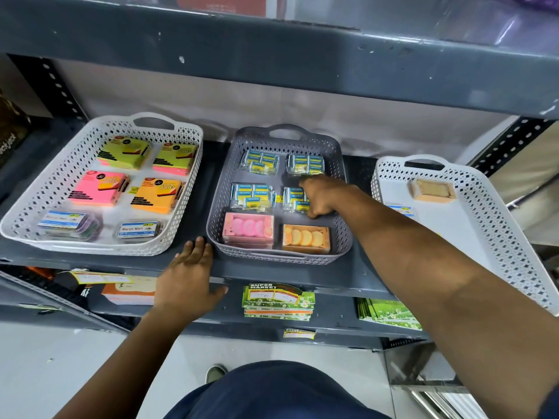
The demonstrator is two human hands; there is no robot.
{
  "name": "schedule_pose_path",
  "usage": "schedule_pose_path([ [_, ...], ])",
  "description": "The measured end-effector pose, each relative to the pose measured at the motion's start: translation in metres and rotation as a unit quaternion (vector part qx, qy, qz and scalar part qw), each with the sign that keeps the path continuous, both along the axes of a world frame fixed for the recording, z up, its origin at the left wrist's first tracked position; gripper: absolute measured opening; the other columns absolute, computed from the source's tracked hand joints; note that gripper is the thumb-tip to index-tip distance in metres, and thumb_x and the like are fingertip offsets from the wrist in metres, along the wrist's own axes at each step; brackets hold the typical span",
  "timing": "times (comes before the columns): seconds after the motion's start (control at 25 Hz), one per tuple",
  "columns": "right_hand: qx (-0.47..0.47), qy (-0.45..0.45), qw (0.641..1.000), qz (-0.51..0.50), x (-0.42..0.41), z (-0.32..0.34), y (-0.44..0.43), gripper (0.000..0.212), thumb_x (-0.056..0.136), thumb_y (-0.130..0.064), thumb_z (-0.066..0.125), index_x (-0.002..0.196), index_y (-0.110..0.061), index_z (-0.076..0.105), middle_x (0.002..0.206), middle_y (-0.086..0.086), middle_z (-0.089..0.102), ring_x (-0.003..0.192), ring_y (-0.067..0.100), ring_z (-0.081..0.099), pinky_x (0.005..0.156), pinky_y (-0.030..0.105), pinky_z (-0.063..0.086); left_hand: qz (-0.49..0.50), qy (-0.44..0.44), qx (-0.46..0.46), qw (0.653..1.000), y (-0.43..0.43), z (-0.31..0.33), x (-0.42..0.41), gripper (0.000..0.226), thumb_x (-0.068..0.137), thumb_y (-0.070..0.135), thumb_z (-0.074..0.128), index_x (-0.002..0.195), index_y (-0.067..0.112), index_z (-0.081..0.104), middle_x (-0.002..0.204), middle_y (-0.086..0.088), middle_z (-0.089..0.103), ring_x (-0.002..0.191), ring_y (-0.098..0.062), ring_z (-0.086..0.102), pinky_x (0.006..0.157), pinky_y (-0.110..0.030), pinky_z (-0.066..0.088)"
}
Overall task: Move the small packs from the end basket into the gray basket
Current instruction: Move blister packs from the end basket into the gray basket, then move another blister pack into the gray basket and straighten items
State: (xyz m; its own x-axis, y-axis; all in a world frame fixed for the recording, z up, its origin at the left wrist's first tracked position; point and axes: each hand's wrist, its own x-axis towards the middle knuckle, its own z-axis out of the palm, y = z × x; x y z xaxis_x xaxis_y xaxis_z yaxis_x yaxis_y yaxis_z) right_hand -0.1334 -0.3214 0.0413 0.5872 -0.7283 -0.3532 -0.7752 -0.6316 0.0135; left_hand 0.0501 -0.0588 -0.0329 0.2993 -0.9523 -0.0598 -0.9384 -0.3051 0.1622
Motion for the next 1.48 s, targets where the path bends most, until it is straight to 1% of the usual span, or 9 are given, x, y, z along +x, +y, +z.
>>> schedule_pose_path([
  [0.2,0.01,-0.019,1.0,-0.014,0.0,0.004,-0.002,0.051,0.061,-0.023,0.082,0.106,-0.016,0.058,0.096,0.006,0.064,0.079,0.023,0.062,0.076,0.037,0.056,0.001,0.0,-0.005,1.0,0.001,0.001,-0.001,0.096,0.073,0.056,0.064,0.147,0.013,0.019,0.157,-0.008,0.02,0.144,-0.027,0.017,0.114,-0.041,0.028],
  [0.36,0.012,-0.021,1.0,-0.017,0.0,0.006,-0.005,0.055,0.06,-0.022,0.083,0.109,-0.016,0.057,0.096,0.005,0.061,0.081,0.022,0.06,0.075,0.033,0.053,0.001,-0.003,-0.003,1.0,0.0,0.001,-0.001,0.097,0.073,0.057,0.064,0.147,0.013,0.019,0.157,-0.008,0.02,0.144,-0.027,0.017,0.114,-0.041,0.027],
  [0.52,0.008,-0.013,1.0,-0.023,-0.004,0.008,-0.006,0.062,0.062,-0.022,0.083,0.117,-0.013,0.054,0.104,0.006,0.062,0.085,0.023,0.059,0.076,0.032,0.052,0.004,-0.006,-0.005,1.0,0.0,0.001,-0.002,0.097,0.072,0.058,0.065,0.146,0.014,0.021,0.156,-0.007,0.022,0.144,-0.027,0.019,0.112,-0.041,0.03],
  [0.64,0.024,-0.005,1.0,-0.014,-0.004,0.009,-0.005,0.082,0.061,-0.031,0.086,0.13,-0.011,0.046,0.123,0.01,0.059,0.104,0.028,0.059,0.09,0.039,0.051,0.002,-0.006,-0.005,1.0,0.001,0.001,-0.001,0.096,0.072,0.057,0.066,0.145,0.012,0.024,0.155,-0.008,0.025,0.143,-0.028,0.021,0.111,-0.043,0.031],
  [0.88,-0.022,-0.211,0.975,-0.059,-0.045,0.052,-0.022,0.087,0.071,-0.044,0.077,0.142,-0.013,0.037,0.146,0.013,0.043,0.13,0.031,0.044,0.106,0.036,0.036,-0.007,-0.012,-0.002,1.0,0.0,0.001,0.001,0.093,0.072,0.056,0.065,0.144,0.011,0.026,0.154,-0.011,0.027,0.142,-0.029,0.023,0.112,-0.044,0.031],
  [1.04,-0.064,-0.312,0.933,-0.169,-0.12,0.061,-0.044,0.073,0.073,-0.035,0.079,0.133,-0.008,0.048,0.13,0.013,0.059,0.117,0.026,0.057,0.1,0.031,0.04,-0.005,-0.006,0.0,1.0,0.0,0.0,0.001,0.094,0.072,0.055,0.066,0.144,0.011,0.027,0.155,-0.011,0.026,0.143,-0.029,0.022,0.113,-0.044,0.03],
  [1.2,-0.033,-0.248,0.937,-0.244,-0.191,0.041,-0.05,0.066,0.073,-0.024,0.079,0.131,-0.014,0.051,0.13,0.012,0.06,0.118,0.026,0.056,0.103,0.035,0.04,-0.009,-0.004,-0.001,1.0,0.001,-0.001,0.001,0.093,0.07,0.054,0.068,0.143,0.009,0.029,0.154,-0.013,0.028,0.142,-0.031,0.023,0.113,-0.046,0.031],
  [1.36,0.022,-0.114,0.964,-0.241,-0.222,0.012,-0.043,0.085,0.065,-0.026,0.085,0.138,-0.012,0.043,0.141,0.01,0.049,0.126,0.029,0.047,0.098,0.03,0.034,-0.018,-0.005,-0.003,1.0,0.002,-0.002,0.003,0.094,0.07,0.053,0.07,0.142,0.008,0.03,0.153,-0.014,0.029,0.141,-0.033,0.025,0.112,-0.047,0.031],
  [1.48,0.041,-0.081,0.969,-0.228,-0.223,-0.004,-0.038,0.093,0.064,-0.028,0.085,0.143,-0.018,0.036,0.146,0.009,0.043,0.124,0.03,0.048,0.086,0.029,0.04,-0.019,-0.003,-0.001,1.0,0.003,-0.001,0.003,0.096,0.069,0.053,0.071,0.142,0.008,0.03,0.153,-0.015,0.029,0.141,-0.034,0.025,0.112,-0.048,0.03],
])
